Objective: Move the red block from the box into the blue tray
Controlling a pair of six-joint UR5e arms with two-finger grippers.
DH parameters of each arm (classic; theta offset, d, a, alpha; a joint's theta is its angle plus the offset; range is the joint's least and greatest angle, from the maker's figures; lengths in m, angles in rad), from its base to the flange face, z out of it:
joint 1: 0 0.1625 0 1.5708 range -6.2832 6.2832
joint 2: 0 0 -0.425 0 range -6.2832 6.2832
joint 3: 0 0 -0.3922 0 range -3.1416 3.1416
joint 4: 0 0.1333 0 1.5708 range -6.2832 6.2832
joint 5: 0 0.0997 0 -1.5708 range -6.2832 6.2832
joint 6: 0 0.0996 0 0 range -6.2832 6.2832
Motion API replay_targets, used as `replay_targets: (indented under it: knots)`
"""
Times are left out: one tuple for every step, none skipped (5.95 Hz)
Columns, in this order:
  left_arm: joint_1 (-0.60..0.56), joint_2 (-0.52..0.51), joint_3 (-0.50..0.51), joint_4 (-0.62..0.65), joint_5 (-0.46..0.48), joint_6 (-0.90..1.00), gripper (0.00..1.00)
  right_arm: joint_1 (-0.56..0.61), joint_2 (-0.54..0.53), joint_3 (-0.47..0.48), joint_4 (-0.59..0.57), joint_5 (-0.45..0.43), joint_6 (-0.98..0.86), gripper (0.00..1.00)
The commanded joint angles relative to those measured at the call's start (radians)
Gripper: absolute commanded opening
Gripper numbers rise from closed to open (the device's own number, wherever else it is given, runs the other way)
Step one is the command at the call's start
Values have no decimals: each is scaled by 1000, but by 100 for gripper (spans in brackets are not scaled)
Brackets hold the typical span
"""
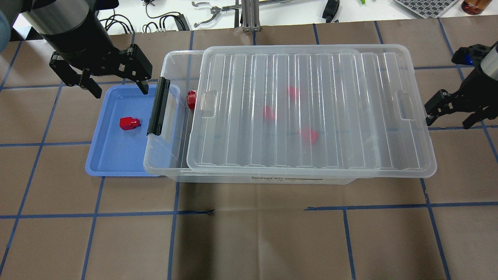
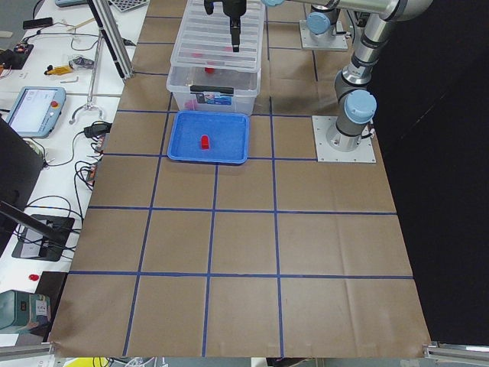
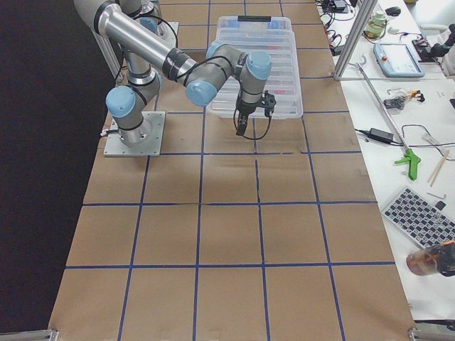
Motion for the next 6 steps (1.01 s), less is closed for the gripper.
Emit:
replay_targets:
  knots:
    - [0,-11,-1,28,-1,2,99,14,-5,18,0,15,2,100]
    - [0,-9,-2,29,-1,3,99,22,-5,18,0,16,3,100]
    - [4,-8,-4,34,-1,3,99,25,-5,20,0,41,5,100]
    - [4,-6,-7,39,-1,5,99,25,-5,21,2,56,15,100]
    - [6,-6,-5,40,-3,5,99,28,-7,23,2,58,15,100]
    - [6,-9,-4,40,-3,3,99,52,-5,23,2,67,31,100]
